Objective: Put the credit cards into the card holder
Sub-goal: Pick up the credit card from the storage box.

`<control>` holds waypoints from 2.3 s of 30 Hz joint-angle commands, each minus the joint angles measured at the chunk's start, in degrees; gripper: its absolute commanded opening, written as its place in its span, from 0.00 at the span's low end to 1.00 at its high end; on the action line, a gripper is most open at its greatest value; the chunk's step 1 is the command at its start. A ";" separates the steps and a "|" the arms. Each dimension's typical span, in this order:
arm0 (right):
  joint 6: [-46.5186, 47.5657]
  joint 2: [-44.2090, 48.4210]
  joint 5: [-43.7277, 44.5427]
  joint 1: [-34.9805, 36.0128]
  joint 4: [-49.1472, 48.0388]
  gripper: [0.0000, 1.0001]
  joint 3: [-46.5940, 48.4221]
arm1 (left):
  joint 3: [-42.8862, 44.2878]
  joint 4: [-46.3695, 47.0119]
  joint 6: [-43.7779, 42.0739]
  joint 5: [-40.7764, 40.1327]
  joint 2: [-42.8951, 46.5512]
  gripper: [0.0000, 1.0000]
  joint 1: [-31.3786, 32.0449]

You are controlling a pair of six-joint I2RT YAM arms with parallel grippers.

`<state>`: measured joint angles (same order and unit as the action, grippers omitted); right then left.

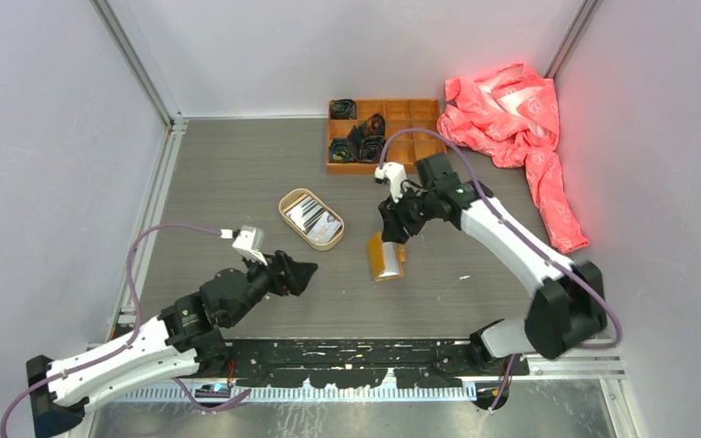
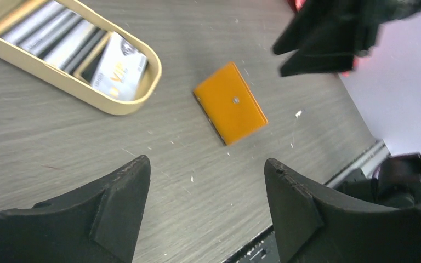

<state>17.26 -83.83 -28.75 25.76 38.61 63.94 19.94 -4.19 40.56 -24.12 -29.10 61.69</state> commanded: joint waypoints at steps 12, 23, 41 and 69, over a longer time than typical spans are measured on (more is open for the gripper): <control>-0.97 9.36 -25.88 -5.58 -13.17 0.99 -2.27 | 40.85 -23.40 -32.80 38.27 -41.19 0.72 -29.28; -2.12 9.02 -24.23 -8.82 -10.94 0.97 -1.89 | 61.52 -37.67 -46.20 36.52 -70.23 0.72 -29.70; -2.24 2.76 -23.54 -8.18 -10.04 0.87 -1.32 | 64.49 -27.56 -42.13 43.54 -72.94 0.70 -49.23; -0.30 0.39 -23.15 -8.18 -6.37 0.85 0.48 | 75.58 -36.13 -45.19 37.26 -89.13 0.05 -47.73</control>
<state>16.03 -83.94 -51.48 17.28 32.23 61.82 93.23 -38.87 -5.23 15.59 -119.28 13.30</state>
